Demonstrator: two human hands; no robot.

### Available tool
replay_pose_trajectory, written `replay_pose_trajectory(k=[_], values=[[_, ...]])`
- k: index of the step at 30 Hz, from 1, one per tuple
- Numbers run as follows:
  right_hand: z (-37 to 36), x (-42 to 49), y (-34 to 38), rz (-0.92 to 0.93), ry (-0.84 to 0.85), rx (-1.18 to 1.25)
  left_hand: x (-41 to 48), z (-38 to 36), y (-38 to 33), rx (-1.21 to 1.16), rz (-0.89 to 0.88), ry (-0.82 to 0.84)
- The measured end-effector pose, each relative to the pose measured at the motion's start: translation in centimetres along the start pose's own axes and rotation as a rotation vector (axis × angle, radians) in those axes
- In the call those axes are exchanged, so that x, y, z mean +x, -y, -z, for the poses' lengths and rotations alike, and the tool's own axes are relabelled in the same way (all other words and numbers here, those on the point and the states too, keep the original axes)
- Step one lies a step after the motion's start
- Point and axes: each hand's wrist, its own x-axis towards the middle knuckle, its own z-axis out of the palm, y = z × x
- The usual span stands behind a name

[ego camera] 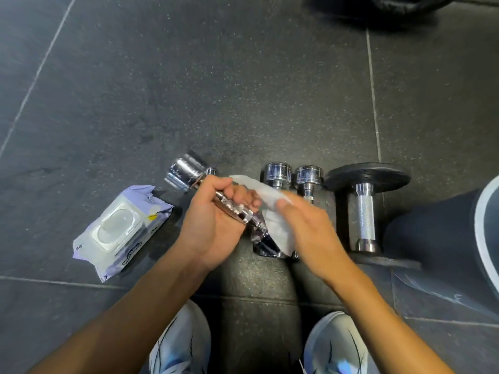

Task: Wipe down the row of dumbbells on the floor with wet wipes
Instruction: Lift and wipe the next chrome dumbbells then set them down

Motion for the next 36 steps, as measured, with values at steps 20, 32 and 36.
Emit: replay_pose_trajectory(k=[20,32,36], values=[[-2.1,-3.6,-1.7,0.359,-0.264,-0.235,-0.4,-0.2,-1.9,-0.159,-0.085,-0.05],[-4.6,-0.2,2.7,-0.064,-0.33,0.303,-1.3,-1.1,-1.1,-0.177,-0.074,-0.039],[-3.3,1.0,4.0,-0.782,0.1,1.05,-1.4,-1.1,-1.3,-0.163,-0.082,-0.034]])
